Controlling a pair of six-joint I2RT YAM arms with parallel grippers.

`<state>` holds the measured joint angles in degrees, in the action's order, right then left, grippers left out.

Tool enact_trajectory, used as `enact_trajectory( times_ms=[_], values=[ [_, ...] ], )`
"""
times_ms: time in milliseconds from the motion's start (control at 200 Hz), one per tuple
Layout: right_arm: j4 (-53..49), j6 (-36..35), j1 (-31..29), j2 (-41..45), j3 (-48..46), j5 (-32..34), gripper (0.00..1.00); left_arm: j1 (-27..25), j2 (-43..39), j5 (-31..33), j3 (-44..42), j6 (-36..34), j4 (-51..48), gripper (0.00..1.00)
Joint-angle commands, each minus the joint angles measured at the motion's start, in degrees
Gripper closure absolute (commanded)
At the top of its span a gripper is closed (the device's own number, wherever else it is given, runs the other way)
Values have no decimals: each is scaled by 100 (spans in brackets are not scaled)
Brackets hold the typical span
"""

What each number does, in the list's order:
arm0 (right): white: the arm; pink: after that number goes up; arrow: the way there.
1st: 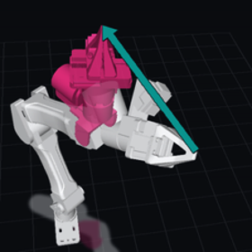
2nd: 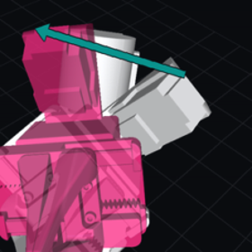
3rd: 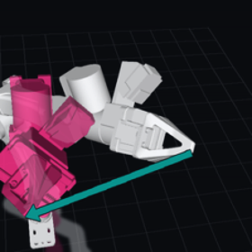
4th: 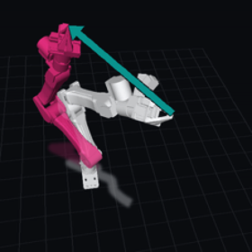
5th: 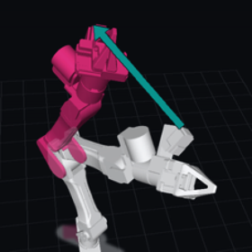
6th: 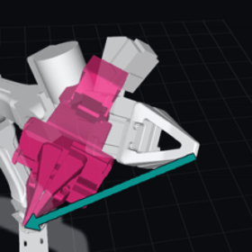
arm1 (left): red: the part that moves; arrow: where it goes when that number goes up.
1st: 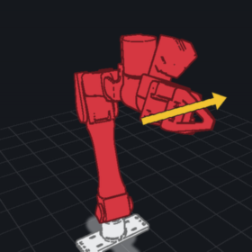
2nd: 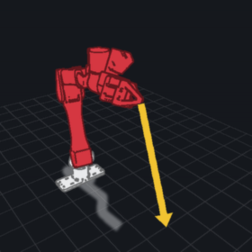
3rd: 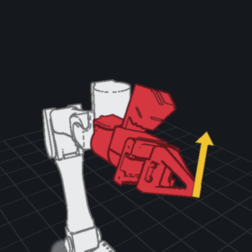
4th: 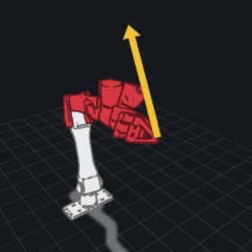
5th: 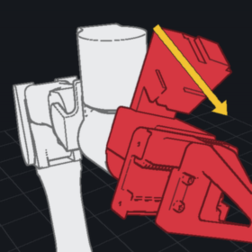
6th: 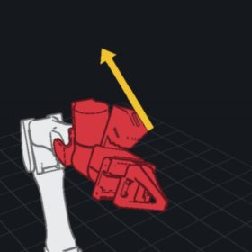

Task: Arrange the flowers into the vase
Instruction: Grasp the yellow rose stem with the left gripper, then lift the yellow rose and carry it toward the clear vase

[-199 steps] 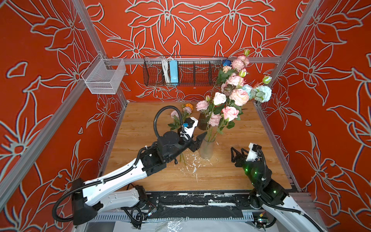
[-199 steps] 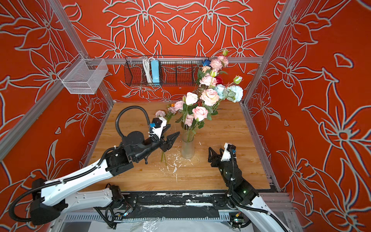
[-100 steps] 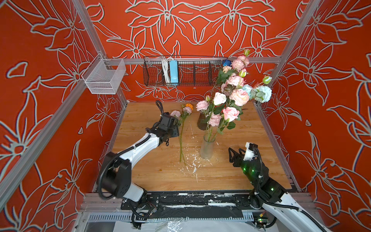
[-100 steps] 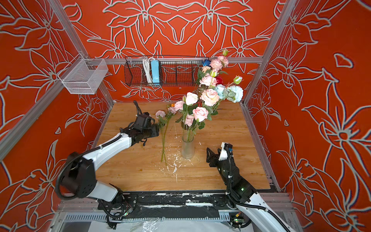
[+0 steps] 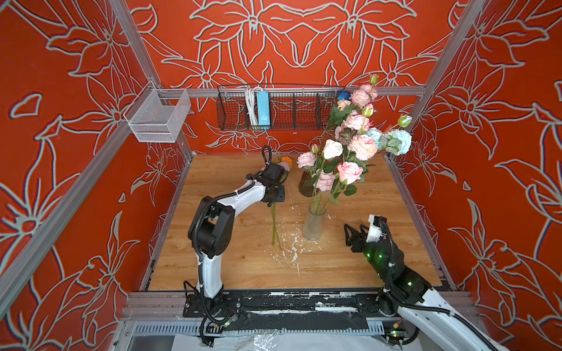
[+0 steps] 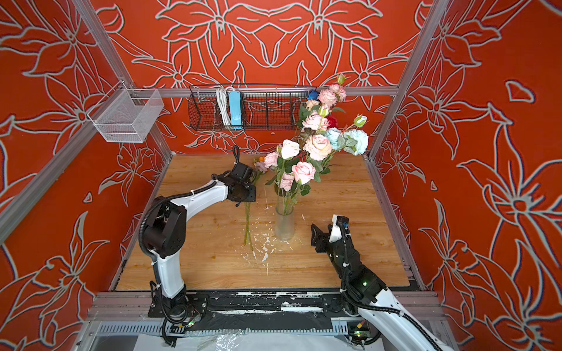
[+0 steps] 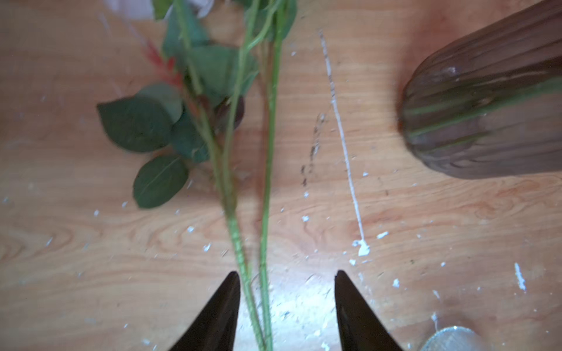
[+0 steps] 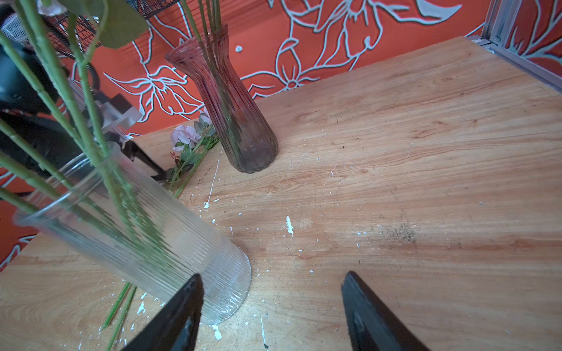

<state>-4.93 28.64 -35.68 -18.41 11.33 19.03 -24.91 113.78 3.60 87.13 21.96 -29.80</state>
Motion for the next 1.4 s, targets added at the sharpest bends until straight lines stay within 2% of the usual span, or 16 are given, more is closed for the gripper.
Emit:
enact_trajectory(
  times_ms=[0, 250, 390, 495, 615, 736, 841, 921, 996, 1106, 1201, 1396],
  values=[
    [106, -61, 37, 73, 9, 66, 27, 30, 544, 226, 366, -222, -566, 51],
    [98, -61, 38, 75, 9, 90, 27, 30, 1044, 143, 630, -322, -684, 60],
    [95, -58, 42, 75, 9, 108, 27, 30, 1040, 45, 581, -379, -741, 83],
    [72, -50, 35, 97, 9, 123, 27, 27, 648, 143, 325, -359, -613, 100],
    [53, -56, 38, 125, 9, 144, 27, 88, -31, 115, -132, -215, -324, 100],
    [47, -51, 35, 158, 2, 145, 27, 233, -961, -372, -948, 31, 448, 100],
    [53, -52, 37, 156, 3, 137, 27, 568, -1750, -1632, -1899, 434, 1650, 100],
    [49, -41, 37, 171, 1, 133, 27, 904, -2021, -2551, -2431, 949, 2436, 100],
    [45, -43, 37, 187, 9, 127, 27, 1148, -2005, -3415, -2644, 1255, 2944, 100],
    [28, -34, 39, 203, -4, 122, 27, 1205, -1891, -4236, -2624, 1303, 3304, 100],
    [27, -42, 39, 209, 3, 119, 27, 1204, -2072, -4345, -2714, 1383, 3569, 100],
    [11, -43, 41, 267, 8, 110, 27, 1199, -3211, -3651, -3333, 1435, 4046, 100]
  ],
)
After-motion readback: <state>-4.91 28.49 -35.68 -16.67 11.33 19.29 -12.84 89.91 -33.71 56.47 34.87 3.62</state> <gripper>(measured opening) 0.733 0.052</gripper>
